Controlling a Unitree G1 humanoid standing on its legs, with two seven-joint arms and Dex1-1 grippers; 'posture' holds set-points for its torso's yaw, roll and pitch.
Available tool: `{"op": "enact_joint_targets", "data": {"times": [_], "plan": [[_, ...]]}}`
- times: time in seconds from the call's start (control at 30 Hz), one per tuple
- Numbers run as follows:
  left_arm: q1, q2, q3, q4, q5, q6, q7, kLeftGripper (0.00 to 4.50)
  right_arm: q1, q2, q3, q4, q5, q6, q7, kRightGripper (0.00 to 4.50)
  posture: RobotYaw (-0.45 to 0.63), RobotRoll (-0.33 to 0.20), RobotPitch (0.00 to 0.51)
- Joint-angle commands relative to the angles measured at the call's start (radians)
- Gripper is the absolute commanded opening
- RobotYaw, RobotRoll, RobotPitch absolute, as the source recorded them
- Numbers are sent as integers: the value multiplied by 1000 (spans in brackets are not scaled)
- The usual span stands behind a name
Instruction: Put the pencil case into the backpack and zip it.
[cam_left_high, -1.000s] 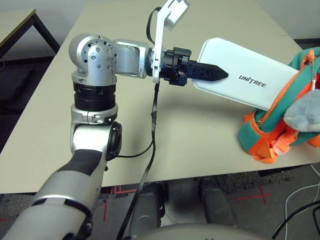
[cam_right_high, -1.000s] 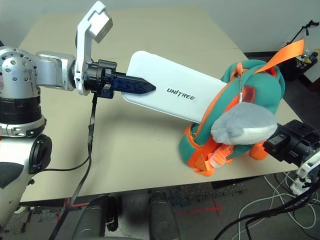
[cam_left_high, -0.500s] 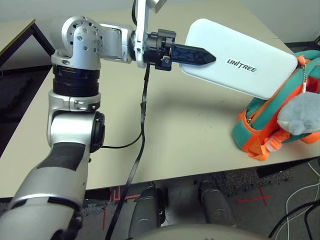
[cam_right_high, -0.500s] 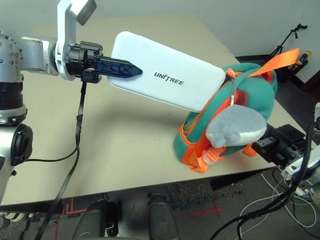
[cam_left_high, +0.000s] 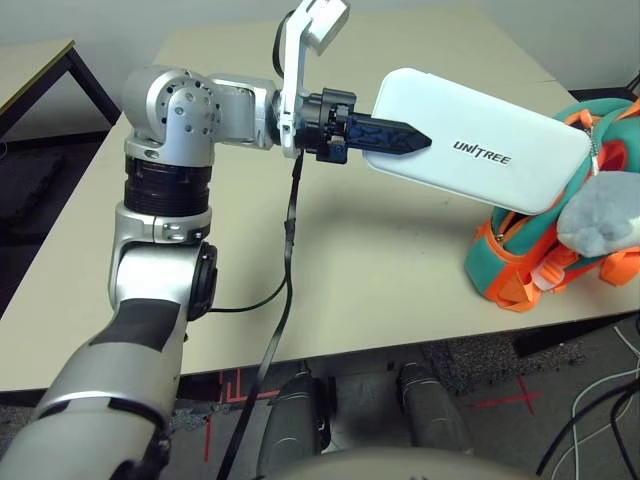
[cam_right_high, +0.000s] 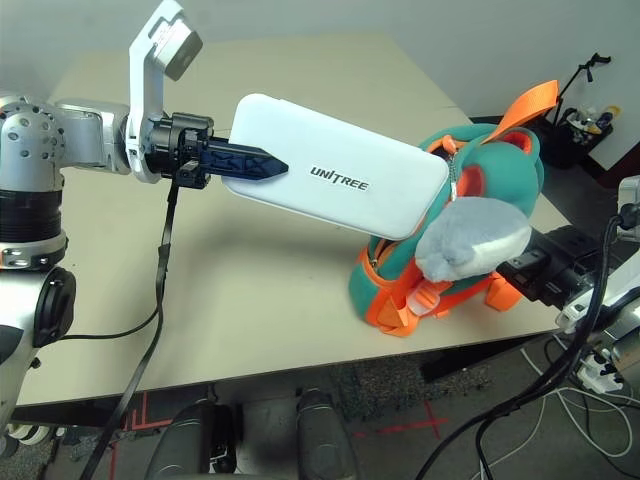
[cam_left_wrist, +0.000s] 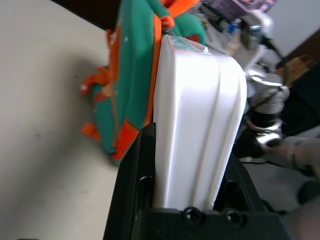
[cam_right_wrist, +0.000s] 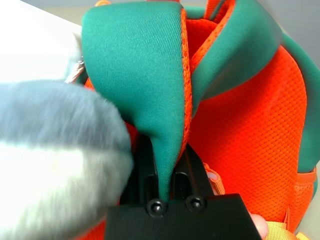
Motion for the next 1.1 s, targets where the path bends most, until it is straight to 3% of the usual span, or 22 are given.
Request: {"op": "enact_joint_targets", "data": {"times": [0.03, 0.27, 0.6, 0.83, 1.1], "plan": [[-18, -5, -52, 43, 73, -84, 1, 1355, 11, 7, -2, -46, 36, -25, -7, 19, -264, 0, 101], [-95, -20, -87, 217, 206, -260, -11, 1355, 62, 14, -29, -81, 80, -37, -34, 19, -280, 0, 108], [-122, -105, -97, 231, 214, -258, -46, 1354, 131, 9, -37, -111, 151, -72, -72, 19, -291, 0, 114], [-124, -139, -242, 181, 265, -268, -143, 1354, 130, -28, -29, -99, 189, -81, -81, 19, -277, 0, 120], [-182, -253, -365, 349, 393, -402, -229, 1354, 84, -124, -14, -35, 234, -61, -60, 19, -241, 0, 141]]}}
